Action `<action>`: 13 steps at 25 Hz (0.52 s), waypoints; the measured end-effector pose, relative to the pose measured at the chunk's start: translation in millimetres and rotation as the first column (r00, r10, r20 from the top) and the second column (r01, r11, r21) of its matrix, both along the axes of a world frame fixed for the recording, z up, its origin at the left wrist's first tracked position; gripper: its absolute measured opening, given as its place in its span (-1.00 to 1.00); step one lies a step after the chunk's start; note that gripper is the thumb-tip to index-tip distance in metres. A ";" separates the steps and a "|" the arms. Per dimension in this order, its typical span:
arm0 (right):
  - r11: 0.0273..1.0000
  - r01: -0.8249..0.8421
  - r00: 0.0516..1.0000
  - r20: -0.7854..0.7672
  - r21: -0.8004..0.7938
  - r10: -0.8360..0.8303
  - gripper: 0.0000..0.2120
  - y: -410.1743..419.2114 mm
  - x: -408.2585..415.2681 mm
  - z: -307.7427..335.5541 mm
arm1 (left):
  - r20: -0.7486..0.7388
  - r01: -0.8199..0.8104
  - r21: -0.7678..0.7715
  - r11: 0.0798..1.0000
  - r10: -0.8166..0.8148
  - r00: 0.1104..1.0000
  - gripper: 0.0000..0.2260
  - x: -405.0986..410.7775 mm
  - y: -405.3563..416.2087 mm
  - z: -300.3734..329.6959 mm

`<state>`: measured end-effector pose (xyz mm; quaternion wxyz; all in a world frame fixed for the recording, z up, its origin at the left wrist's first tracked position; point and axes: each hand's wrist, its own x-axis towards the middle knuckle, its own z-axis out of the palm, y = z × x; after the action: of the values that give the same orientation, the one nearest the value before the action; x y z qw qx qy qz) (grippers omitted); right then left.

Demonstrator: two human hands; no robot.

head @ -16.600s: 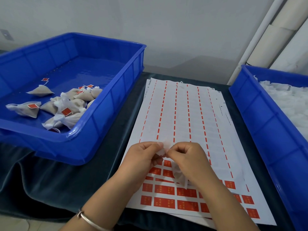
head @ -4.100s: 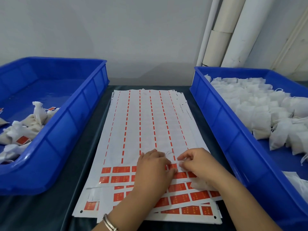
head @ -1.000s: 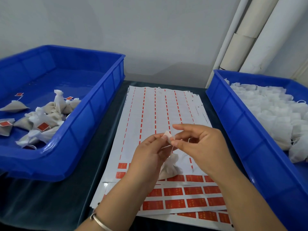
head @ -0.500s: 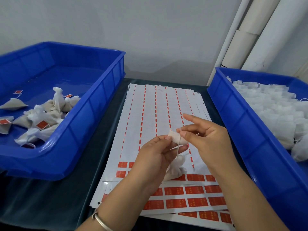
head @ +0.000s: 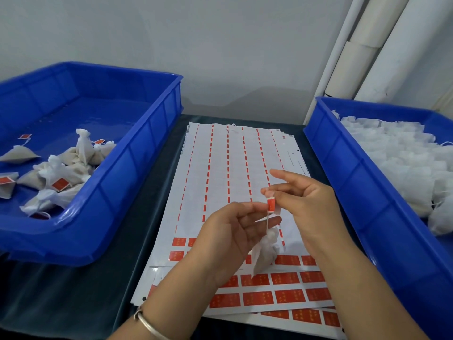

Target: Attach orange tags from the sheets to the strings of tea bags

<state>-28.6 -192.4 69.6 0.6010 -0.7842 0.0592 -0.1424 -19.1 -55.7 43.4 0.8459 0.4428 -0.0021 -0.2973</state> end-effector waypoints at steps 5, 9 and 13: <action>0.998 -0.019 0.999 -0.044 0.063 0.022 -0.70 0.9 -0.2 5.1 | 0.043 0.013 0.091 0.996 -0.017 0.999 -0.78 3.1 -5.8 -2.0; 0.989 -0.092 0.992 -0.081 0.117 0.101 -0.69 -5.5 0.7 6.3 | 0.020 0.012 0.111 0.994 -0.014 1.000 -0.78 4.9 -7.2 -4.8; 0.969 -0.132 0.983 -0.096 0.209 0.154 -0.70 -11.5 2.5 5.1 | 0.002 -0.016 0.121 0.993 0.016 1.000 -0.87 5.1 -9.5 -4.6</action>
<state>-26.1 -203.9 74.7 0.6818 -0.7283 0.0500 -0.0481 -13.9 -65.2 38.8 0.8200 0.4933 0.0189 -0.2896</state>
